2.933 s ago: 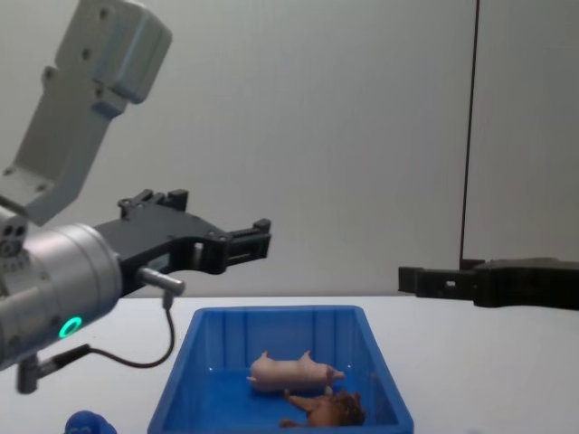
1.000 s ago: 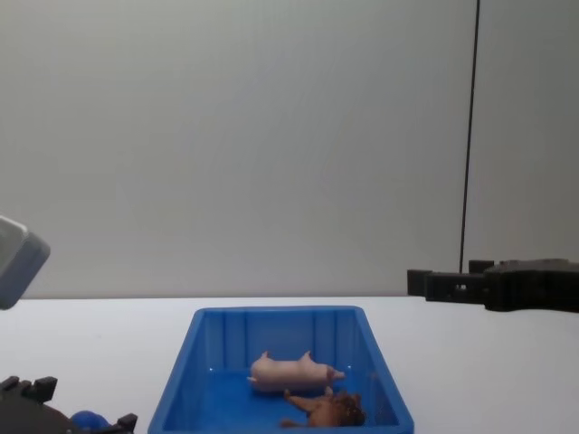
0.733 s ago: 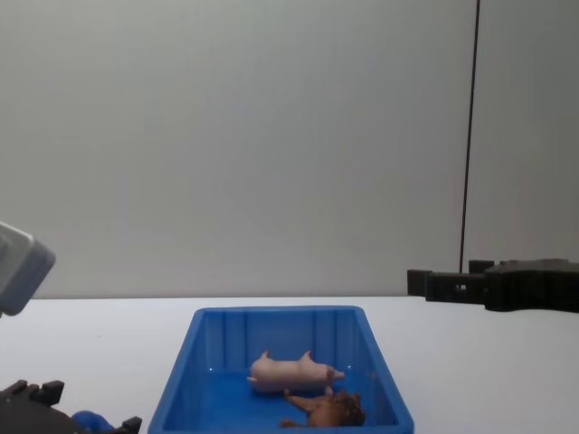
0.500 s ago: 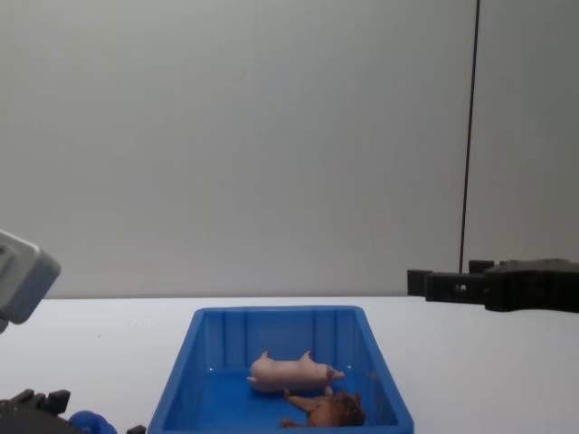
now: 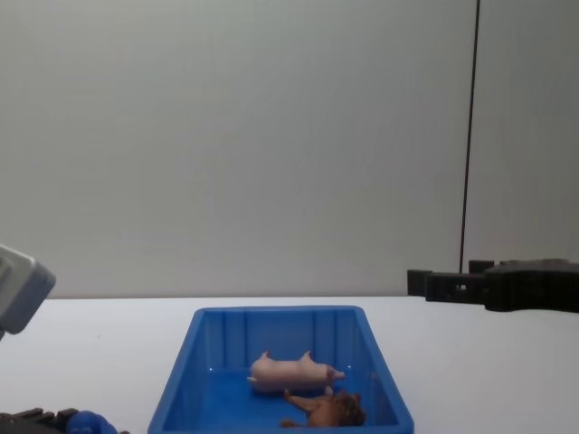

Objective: Pick up the two dolls from the table and place them into the box.

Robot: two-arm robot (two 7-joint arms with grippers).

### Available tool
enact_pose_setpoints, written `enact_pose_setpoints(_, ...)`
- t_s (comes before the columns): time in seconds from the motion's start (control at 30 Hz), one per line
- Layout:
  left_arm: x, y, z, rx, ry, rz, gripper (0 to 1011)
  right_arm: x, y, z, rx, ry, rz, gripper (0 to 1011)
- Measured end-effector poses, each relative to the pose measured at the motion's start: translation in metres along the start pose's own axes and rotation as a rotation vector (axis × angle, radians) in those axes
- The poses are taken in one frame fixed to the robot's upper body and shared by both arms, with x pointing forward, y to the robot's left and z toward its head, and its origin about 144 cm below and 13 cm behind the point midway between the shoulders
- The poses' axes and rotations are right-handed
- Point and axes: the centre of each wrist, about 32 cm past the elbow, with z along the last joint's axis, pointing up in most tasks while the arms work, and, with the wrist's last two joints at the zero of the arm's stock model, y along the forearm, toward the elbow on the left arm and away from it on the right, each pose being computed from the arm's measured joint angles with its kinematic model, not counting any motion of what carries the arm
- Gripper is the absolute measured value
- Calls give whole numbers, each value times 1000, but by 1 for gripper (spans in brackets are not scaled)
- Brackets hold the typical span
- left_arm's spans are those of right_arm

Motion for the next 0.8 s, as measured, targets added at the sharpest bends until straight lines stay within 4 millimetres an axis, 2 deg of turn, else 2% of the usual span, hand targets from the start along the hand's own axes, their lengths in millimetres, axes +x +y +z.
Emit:
enact_pose_setpoints(0.03,1,0,0,0,1,0,673,0,0,0,0,0,0,1001)
enact_pose_setpoints(0.13,2,0,3,-5,-1,2,564,0,0,0,0,0,0,1001)
enact_pose_setpoints(0.37,6,-1,16,-40,-24,0,508,0,0,0,0,0,0,1001)
enact_pose_setpoints(0.8,7,-16,67,-197,-114,-56,425,0,0,0,0,0,0,1001)
